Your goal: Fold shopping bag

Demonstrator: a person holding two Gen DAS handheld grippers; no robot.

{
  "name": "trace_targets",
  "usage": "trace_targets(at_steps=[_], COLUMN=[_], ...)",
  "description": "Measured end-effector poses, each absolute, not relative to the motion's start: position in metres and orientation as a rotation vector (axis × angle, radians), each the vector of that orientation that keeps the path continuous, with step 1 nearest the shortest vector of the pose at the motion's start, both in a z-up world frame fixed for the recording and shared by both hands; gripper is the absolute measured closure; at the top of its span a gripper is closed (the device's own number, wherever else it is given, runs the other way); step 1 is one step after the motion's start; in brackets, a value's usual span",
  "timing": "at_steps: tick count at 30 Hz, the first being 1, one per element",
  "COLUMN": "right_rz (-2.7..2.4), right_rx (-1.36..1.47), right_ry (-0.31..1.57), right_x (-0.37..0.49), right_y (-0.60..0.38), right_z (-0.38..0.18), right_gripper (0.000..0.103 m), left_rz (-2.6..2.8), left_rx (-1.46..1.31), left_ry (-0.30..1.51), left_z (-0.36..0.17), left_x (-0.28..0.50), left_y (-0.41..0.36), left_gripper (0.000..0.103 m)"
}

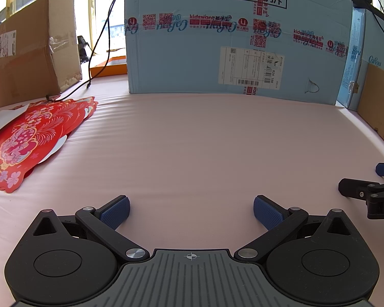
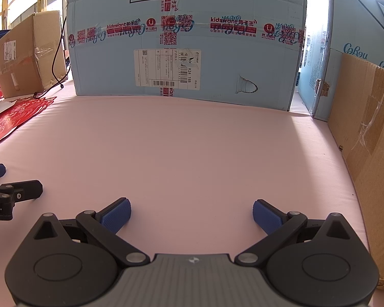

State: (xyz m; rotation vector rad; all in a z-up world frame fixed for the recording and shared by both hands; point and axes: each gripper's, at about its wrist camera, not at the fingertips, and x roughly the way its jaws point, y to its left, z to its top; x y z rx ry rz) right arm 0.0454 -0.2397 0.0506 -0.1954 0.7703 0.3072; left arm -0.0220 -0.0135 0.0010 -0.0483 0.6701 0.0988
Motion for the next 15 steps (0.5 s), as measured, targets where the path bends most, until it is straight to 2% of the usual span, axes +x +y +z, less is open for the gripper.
trace_targets(at_steps=[15], right_rz=[0.306], right_rx=[-0.190], right_ry=[0.769], right_x=[0.0458], right_y=[-0.2408], right_z=[0.0521], right_gripper=[0.000], left_rz=[0.100], left_rx=[-0.049], left_ry=[0.669], left_z=[0.0010], left_x=[-0.0221], left_y=[-0.0133], left_gripper=[0.000])
